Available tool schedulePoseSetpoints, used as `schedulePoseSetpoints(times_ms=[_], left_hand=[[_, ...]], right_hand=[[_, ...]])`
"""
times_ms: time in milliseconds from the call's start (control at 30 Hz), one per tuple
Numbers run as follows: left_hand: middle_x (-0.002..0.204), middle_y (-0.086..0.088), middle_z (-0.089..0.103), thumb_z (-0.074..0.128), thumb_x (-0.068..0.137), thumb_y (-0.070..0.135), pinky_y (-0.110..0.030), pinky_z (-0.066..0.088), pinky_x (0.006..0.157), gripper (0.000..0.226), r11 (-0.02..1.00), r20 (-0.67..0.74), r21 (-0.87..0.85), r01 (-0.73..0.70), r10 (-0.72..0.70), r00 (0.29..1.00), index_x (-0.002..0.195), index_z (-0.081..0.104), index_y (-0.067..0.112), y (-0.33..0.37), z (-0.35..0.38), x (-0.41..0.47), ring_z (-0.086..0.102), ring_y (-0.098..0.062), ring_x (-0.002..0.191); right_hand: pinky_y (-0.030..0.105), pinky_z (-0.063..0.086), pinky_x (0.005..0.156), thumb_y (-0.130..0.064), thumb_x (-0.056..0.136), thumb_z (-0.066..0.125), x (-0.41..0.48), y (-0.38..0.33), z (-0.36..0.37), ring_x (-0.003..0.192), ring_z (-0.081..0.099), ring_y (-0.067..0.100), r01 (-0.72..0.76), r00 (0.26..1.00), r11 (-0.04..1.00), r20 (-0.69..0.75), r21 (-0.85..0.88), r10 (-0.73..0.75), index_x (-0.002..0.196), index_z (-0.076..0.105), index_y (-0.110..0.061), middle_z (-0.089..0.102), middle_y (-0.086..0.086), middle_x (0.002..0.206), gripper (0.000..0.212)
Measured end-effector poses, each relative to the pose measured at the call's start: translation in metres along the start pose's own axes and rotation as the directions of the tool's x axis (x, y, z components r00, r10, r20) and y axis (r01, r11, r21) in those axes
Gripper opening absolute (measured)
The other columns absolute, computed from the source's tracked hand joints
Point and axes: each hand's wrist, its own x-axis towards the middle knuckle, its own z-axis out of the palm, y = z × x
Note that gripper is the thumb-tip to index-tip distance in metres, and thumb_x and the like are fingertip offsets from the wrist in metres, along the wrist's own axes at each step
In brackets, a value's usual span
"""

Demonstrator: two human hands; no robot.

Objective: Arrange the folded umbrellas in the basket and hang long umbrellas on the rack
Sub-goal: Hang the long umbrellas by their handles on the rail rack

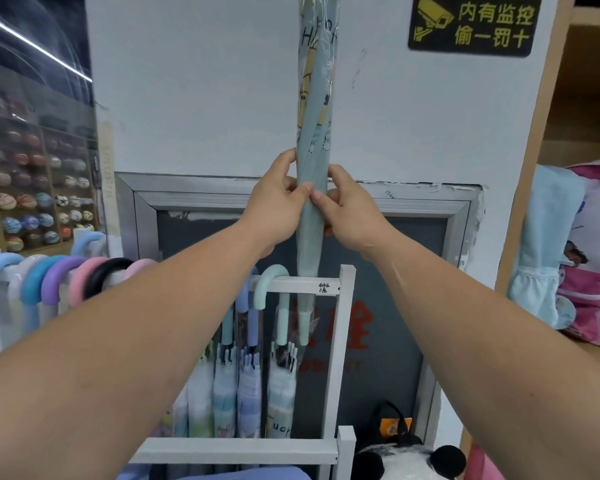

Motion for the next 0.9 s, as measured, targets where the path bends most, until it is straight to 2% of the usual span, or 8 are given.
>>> schedulePoseSetpoints(times_ms=[133, 267, 500, 700, 900], left_hand=[[0.101, -0.007, 0.073, 0.056, 0.098, 0.021, -0.049, 0.061, 0.086, 0.046, 1.0, -0.024, 0.02, -0.019, 0.019, 1.0, 0.136, 0.048, 0.046, 0.009, 0.002, 0.001, 0.074, -0.022, 0.093], [0.1, -0.008, 0.072, 0.056, 0.098, 0.019, -0.043, 0.062, 0.085, 0.048, 0.996, -0.081, 0.046, -0.074, 0.078, 0.994, 0.138, 0.049, 0.044, 0.029, 0.001, 0.008, 0.073, -0.02, 0.09], [0.095, -0.001, 0.069, 0.057, 0.098, 0.018, -0.036, 0.061, 0.085, 0.048, 0.984, -0.136, 0.087, -0.157, 0.168, 0.976, 0.139, 0.048, 0.043, 0.049, 0.003, 0.011, 0.07, -0.014, 0.085], [0.096, -0.006, 0.071, 0.057, 0.098, 0.019, -0.041, 0.061, 0.084, 0.047, 0.991, -0.11, 0.054, -0.124, 0.129, 0.985, 0.134, 0.048, 0.047, 0.044, 0.008, 0.005, 0.071, -0.021, 0.086], [0.099, -0.007, 0.073, 0.057, 0.098, 0.019, -0.047, 0.061, 0.085, 0.048, 0.996, -0.075, 0.034, -0.079, 0.081, 0.994, 0.136, 0.046, 0.046, 0.031, 0.009, -0.001, 0.073, -0.02, 0.088]], right_hand=[[0.055, 0.061, 0.078, -0.031, 0.102, 0.053, 0.0, -0.004, -0.004, 0.089, 0.075, 0.026, -0.003, 1.0, 0.998, 0.0, 0.063, 0.003, 0.129, 0.05, -0.031, 0.074, 0.013, 0.094, 0.027], [0.053, 0.063, 0.075, -0.022, 0.105, 0.051, 0.005, -0.022, -0.011, 0.085, 0.076, 0.028, 0.025, 1.0, 0.986, -0.006, 0.166, -0.025, 0.131, 0.049, -0.021, 0.073, 0.023, 0.097, 0.026], [0.057, 0.061, 0.076, -0.024, 0.101, 0.051, 0.013, -0.036, -0.021, 0.086, 0.074, 0.035, 0.095, 0.995, 0.989, -0.054, 0.115, -0.089, 0.128, 0.05, -0.027, 0.069, 0.029, 0.095, 0.027], [0.054, 0.062, 0.075, -0.026, 0.101, 0.053, 0.007, -0.028, -0.025, 0.086, 0.075, 0.031, 0.062, 0.997, 0.994, -0.039, 0.086, -0.059, 0.128, 0.051, -0.029, 0.071, 0.023, 0.093, 0.027], [0.055, 0.061, 0.075, -0.027, 0.102, 0.053, -0.001, -0.019, -0.022, 0.086, 0.075, 0.028, 0.05, 0.998, 0.999, -0.029, 0.021, -0.049, 0.129, 0.05, -0.03, 0.072, 0.016, 0.09, 0.027]])
